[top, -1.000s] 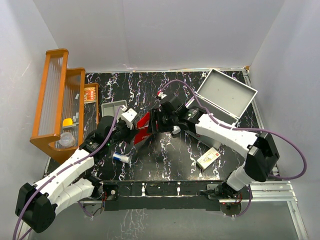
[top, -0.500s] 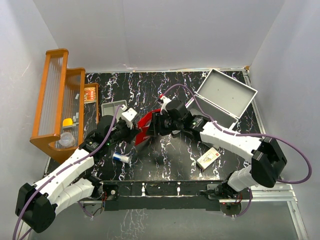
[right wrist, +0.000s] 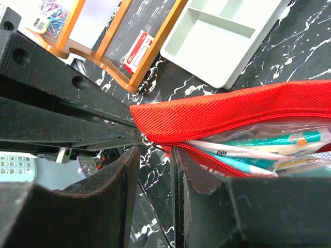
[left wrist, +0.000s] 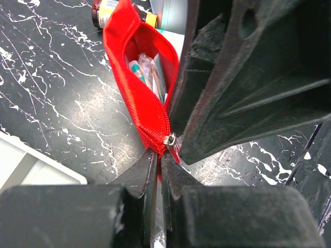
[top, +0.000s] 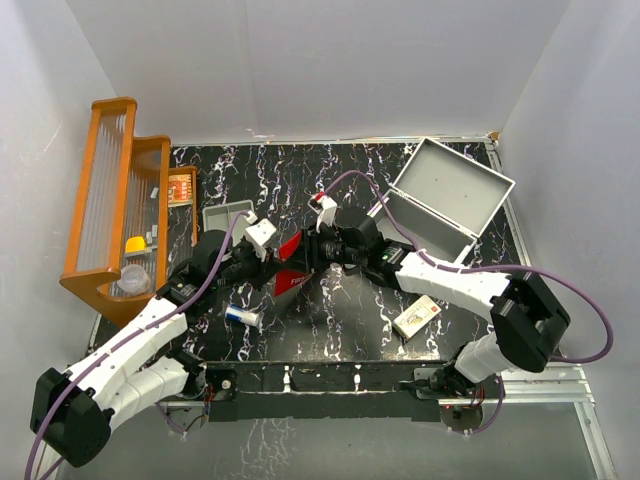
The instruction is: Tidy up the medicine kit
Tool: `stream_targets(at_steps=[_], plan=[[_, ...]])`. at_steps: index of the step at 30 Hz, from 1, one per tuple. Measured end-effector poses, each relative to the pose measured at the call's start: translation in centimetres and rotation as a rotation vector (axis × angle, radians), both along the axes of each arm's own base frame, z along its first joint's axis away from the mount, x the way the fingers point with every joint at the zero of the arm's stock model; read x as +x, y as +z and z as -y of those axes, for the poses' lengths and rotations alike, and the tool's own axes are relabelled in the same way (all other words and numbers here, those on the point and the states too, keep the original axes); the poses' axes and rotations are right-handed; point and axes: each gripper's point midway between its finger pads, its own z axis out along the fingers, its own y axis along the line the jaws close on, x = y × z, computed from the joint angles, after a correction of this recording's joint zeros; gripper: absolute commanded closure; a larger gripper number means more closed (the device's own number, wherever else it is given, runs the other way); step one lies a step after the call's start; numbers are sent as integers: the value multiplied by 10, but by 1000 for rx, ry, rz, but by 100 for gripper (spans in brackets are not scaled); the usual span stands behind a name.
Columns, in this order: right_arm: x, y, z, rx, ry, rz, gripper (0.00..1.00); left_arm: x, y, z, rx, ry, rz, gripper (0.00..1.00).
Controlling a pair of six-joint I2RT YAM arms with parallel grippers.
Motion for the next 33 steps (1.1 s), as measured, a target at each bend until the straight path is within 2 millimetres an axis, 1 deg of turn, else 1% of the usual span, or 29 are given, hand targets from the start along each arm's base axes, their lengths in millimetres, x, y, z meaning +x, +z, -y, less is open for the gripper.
stream_targets(at_steps=[7,10,12,18,25,33], plan=[[1,-8,-4,-8,22,8,73,-4,1,0,2,-22,6,100],[0,-8,-5,-6,29,11,78,-4,1,1,3,-29,9,100],[0,-8,-5,-4,34,10,87,-4,1,1,4,-31,11,100],[-2,-6,-8,12,43,1,100,-3,1,-1,10,-24,14,100],[3,-9,-7,-1,-3,-6,100,-1,0,-3,18,-5,17,100],[12,-21,2,-62,-79,-17,100,-2,1,-5,17,2,16,100]])
